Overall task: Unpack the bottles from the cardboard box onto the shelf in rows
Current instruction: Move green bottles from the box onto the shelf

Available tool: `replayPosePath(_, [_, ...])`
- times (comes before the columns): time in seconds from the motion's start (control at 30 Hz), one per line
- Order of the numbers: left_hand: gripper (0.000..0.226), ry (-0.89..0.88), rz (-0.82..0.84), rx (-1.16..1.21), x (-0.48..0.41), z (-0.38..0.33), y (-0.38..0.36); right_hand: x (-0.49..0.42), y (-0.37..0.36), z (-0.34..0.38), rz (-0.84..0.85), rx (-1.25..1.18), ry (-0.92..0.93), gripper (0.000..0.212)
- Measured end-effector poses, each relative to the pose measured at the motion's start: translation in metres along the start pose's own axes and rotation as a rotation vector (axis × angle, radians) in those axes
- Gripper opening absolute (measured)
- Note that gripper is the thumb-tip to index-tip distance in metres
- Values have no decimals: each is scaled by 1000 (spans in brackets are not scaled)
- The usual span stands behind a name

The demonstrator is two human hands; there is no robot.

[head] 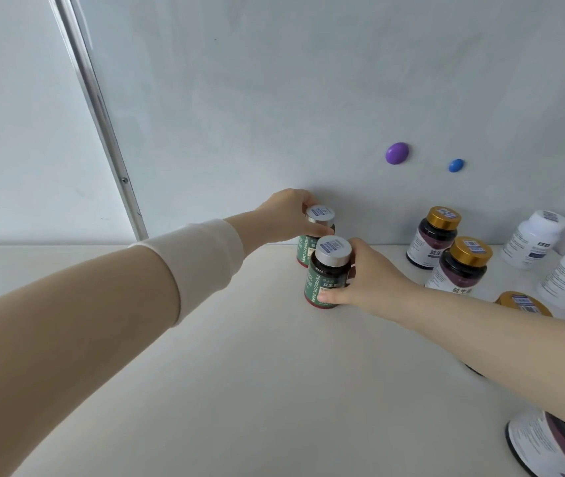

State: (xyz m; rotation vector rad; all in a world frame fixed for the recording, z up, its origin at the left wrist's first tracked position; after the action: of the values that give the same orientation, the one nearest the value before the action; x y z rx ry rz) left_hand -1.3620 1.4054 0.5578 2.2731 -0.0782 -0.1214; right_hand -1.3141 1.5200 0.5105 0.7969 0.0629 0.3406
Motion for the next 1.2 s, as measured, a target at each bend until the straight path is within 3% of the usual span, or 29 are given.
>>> replayPosePath(0.1, [51,12,2,-11,0,0,-1,2,-1,-1,-1,6,-14,66])
replayPosePath(0.2, [60,25,23,-26,1,-3,0,2,-1,1,23,53,-28,80])
replayPosePath(0.4, [57,13,-21,-243,25,-32,31,31,33,20,-13,160,14,87])
replayPosePath(0.47, [57,-16,-34,-440,45,-50,42,50,48,32,-30,252,54,82])
replayPosePath(0.6, [54,-161,-109,-1094,107,-101,51,104,73,59,-114,509,150,66])
replayPosePath(0.67, [50,-195,-137,-1220,142,-122,46,135,77,68,-157,619,197,61])
replayPosePath(0.87, [48,-183,-191,-1326,253,-161,27,237,71,76,-238,845,281,52])
replayPosePath(1.2, [46,-257,-147,-1321,390,-208,-31,383,59,51,-252,858,244,35])
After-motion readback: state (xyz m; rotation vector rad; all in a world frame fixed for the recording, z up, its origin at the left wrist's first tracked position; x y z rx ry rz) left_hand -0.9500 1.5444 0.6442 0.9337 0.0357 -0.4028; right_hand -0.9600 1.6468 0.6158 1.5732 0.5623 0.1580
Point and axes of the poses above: each hand's wrist, its own x-axis away from the middle knuckle, its own y-axis out of the back of the hand, z = x × y, the point moved 10 cm from there along -x, towards the middle knuckle, and after that the axes turned 1 degree about y, right-handed, at the moved point
